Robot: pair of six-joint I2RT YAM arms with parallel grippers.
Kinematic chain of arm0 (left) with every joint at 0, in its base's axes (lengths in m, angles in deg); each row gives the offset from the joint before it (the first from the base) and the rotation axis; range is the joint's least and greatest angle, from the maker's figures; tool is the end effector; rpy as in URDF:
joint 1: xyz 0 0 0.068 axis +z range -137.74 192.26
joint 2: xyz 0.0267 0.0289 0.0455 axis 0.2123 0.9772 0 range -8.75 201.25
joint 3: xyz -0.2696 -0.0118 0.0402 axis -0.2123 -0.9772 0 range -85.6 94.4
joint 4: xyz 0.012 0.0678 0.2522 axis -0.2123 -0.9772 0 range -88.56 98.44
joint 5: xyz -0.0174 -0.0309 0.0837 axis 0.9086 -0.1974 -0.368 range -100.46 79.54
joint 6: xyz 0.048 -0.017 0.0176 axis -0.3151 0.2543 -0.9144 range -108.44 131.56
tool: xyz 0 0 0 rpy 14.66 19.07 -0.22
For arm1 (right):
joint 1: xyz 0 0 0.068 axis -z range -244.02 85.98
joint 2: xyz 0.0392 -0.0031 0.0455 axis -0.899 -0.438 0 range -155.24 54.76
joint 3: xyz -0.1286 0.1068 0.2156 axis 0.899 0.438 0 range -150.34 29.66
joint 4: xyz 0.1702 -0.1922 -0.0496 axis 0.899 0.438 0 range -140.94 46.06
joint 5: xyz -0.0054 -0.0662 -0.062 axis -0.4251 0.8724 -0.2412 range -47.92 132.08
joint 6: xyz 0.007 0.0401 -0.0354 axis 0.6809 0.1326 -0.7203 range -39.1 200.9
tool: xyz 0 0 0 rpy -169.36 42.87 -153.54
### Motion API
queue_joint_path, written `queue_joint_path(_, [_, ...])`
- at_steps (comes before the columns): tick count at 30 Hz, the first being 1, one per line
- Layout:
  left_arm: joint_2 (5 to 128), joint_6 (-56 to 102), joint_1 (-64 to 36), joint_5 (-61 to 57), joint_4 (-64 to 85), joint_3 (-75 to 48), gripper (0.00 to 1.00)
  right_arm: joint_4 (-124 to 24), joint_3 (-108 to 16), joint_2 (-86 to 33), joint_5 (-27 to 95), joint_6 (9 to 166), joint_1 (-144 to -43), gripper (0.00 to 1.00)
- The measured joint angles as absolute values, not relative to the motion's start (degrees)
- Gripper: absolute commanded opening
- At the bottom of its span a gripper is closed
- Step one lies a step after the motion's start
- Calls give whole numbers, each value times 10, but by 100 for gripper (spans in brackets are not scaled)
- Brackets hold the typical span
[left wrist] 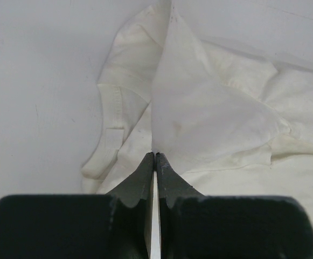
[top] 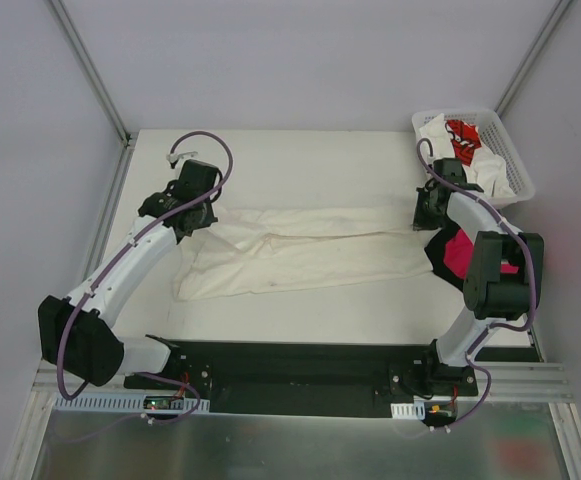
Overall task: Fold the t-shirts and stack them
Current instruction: Fold the other side of the tshirt into a rectangle
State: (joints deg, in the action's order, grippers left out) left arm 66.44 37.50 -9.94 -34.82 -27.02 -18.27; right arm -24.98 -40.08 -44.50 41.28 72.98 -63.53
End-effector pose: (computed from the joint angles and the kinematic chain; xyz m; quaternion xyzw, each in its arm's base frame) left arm 0.2655 -0.0924 0.3217 -0.1128 0.8943 0.0189 0.4326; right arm 0.3672 -0.0026 0.2153 -0.0640 0.9528 -0.0151 0.2964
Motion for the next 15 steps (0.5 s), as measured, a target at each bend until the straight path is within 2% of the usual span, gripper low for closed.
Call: queue_joint_path(15, [642,375,-99,-348,-282,-183,0,-250,-383,-440,429,730,-635,1])
